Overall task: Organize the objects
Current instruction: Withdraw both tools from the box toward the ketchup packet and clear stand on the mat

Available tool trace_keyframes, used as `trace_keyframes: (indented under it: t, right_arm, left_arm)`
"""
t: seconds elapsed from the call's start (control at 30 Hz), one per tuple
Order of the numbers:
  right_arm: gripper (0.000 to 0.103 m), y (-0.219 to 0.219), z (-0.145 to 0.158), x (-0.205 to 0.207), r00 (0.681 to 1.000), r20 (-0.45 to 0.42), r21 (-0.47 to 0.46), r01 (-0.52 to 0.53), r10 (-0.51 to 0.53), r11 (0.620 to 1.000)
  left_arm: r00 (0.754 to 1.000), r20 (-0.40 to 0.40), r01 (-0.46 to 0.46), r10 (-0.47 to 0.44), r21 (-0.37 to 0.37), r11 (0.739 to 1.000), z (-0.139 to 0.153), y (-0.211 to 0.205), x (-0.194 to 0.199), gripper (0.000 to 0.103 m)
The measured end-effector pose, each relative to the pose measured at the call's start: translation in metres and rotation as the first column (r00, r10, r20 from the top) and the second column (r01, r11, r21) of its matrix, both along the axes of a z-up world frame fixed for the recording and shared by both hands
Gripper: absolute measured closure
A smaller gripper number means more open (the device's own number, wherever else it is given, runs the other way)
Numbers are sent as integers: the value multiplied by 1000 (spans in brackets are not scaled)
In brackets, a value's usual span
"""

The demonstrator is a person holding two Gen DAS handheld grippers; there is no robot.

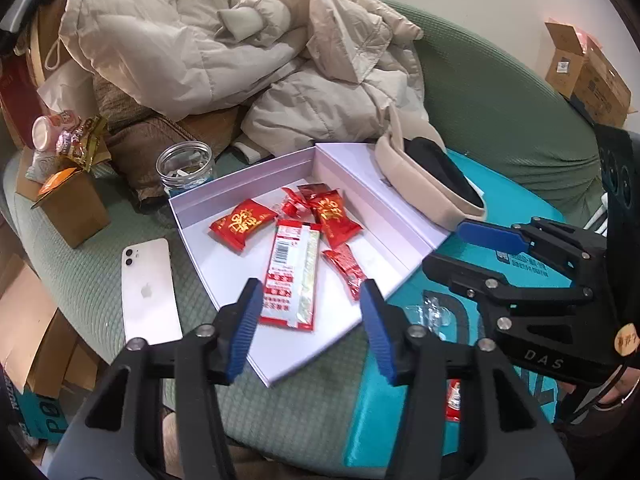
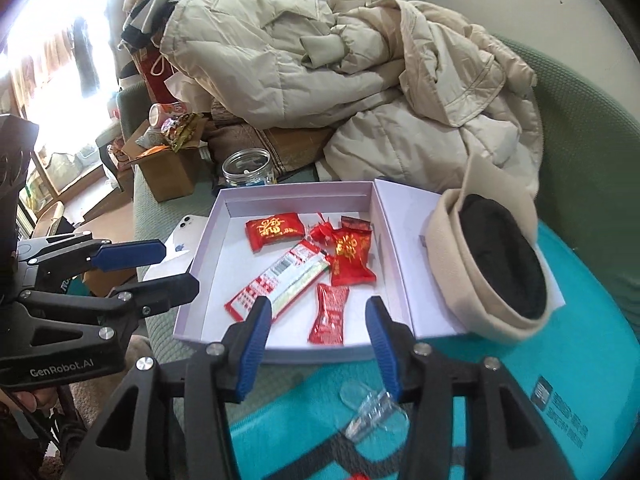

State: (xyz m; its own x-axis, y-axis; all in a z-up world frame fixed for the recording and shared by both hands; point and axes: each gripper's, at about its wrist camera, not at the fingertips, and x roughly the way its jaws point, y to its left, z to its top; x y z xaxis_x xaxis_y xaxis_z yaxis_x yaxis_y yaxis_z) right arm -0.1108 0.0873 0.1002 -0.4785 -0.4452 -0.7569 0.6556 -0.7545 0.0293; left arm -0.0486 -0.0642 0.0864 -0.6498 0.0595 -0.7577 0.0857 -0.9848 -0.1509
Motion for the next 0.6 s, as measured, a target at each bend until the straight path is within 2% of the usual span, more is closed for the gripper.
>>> trace_keyframes:
  t: [0.17, 0.4, 0.6]
  right_arm:
    - [50, 26, 8, 20, 1000, -18, -18, 22, -23, 1000]
    - [50, 66, 8, 46, 997, -16, -19, 69, -69, 997]
    - [49, 104, -1, 67, 994, 5, -15, 112, -112, 994]
  left_arm:
    - [1000, -21, 12, -12, -6, 1000, 7, 24, 18, 45]
    - [999, -25, 37, -37, 10, 999, 6, 56, 33, 45]
    - [994, -16, 106, -106, 7, 994, -1, 97, 46, 44]
